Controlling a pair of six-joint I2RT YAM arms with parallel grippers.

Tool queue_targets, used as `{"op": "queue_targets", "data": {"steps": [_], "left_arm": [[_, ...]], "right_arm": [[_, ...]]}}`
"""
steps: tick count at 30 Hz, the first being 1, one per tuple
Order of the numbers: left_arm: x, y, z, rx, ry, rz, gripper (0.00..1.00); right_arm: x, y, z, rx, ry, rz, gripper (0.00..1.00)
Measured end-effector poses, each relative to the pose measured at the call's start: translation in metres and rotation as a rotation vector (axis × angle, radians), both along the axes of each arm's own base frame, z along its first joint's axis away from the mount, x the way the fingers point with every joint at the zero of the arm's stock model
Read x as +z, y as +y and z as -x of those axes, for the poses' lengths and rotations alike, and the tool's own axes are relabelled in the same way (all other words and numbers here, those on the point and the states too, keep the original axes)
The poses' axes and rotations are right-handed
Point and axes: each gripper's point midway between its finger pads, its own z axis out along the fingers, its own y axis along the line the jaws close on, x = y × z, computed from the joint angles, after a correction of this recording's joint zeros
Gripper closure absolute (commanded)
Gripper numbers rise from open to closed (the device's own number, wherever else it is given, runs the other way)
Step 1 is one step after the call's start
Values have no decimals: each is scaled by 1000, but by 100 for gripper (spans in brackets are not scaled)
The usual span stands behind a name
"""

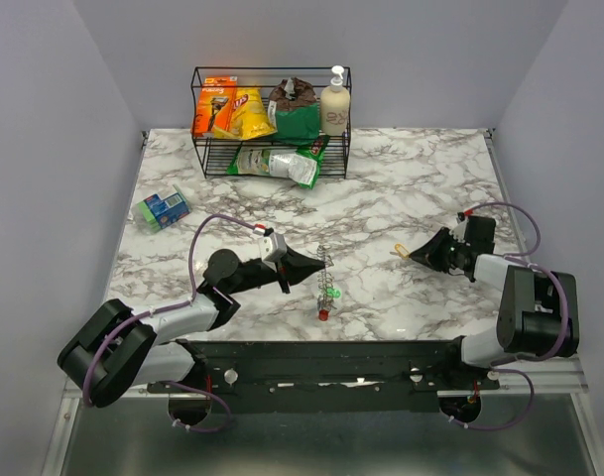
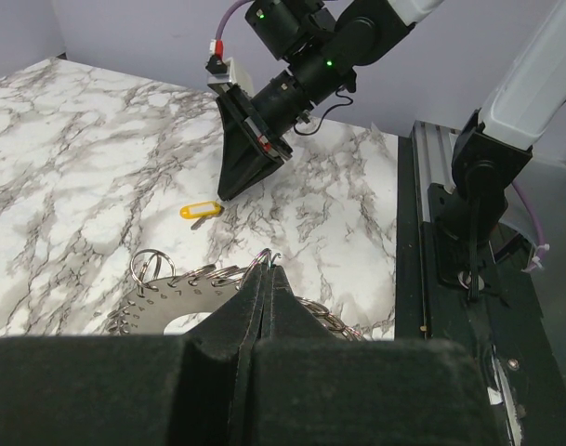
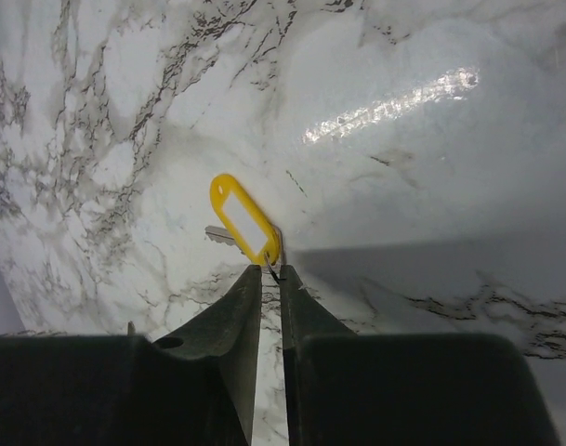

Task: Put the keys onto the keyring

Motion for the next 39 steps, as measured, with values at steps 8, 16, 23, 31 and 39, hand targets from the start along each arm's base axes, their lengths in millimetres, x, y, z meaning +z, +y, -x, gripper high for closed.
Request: {"op": "queue_targets", "data": {"steps": [8, 16, 23, 31, 39], "left_arm": [[0, 0, 0, 0, 0, 0, 100], [0, 0, 0, 0, 0, 1, 100], [0, 0, 0, 0, 0, 1, 100], [1, 0, 0, 0, -2, 2, 100], [2, 1, 1, 0, -1, -3, 100]], "right_arm": [[-3, 0, -1, 1, 14, -1, 75], [-2, -1, -3, 6, 7, 4, 77], [-2, -1, -3, 13, 4, 10, 78], [-1, -3, -8, 28, 7, 21, 82], [-4, -3, -5, 42, 46, 22, 81]]}}
